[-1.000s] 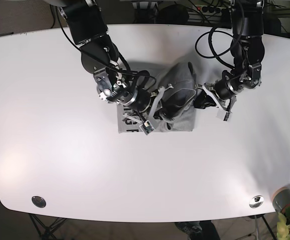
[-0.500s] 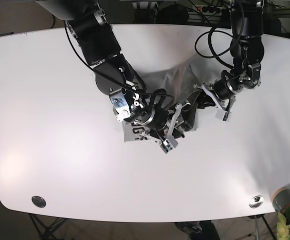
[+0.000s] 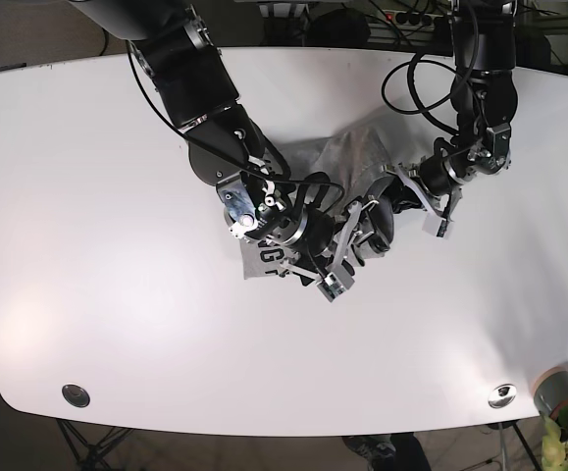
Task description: Fold the T-shirt properly
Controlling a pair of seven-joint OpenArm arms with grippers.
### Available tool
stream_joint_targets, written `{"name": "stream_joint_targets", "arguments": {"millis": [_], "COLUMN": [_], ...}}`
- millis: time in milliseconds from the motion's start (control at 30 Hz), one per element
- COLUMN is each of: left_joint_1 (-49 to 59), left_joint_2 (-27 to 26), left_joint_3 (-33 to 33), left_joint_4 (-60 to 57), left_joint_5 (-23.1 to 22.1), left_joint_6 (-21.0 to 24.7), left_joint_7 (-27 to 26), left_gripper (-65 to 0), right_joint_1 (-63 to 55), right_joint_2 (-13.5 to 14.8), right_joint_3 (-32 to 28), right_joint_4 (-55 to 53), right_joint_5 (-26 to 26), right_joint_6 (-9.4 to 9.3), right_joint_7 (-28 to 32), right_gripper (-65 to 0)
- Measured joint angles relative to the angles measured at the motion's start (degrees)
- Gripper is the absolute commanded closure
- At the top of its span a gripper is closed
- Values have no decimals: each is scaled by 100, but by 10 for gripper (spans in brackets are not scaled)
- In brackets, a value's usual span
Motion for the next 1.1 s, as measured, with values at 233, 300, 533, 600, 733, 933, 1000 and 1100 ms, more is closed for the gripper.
{"name": "stream_joint_targets", "arguments": {"millis": [233, 300, 533, 600, 733, 933, 1000, 1100], "left_joint_1": [0, -11, 44, 87, 411, 706, 804, 918], "left_joint_2": [-15, -17, -155, -142, -195, -275, -256, -254], "left_joint_3": [-22, -22, -33, -33, -356, -752, -848, -949], "left_joint_4": [634, 752, 820, 844, 1176, 1512, 1572, 1582], "left_joint_5": [7, -15, 11, 7, -31, 7, -9, -2], "left_joint_6": [-2, -4, -4, -4, -46, -4, -4, -4], "left_joint_7": [24, 0, 26, 24, 42, 44, 42, 50], "left_gripper": [0, 0, 0, 0, 0, 0, 0, 0], "right_joint_1": [-190, -186, -166, -140, -153, -138, -146, -140], "right_joint_2": [249, 247, 214, 212, 212, 17, 9, 35], "right_joint_3": [20, 20, 9, 9, 9, -4, -20, -81], "right_joint_4": [577, 588, 562, 437, 195, 11, -31, -133], "right_joint_5": [-26, -31, -11, -13, -26, -15, -11, -24], "right_joint_6": [13, -2, 15, 15, 0, 0, 2, 7], "right_joint_7": [-514, -597, -588, -586, -588, -555, -553, -422], "right_gripper": [-335, -335, -335, -335, -335, -335, -335, -330]}}
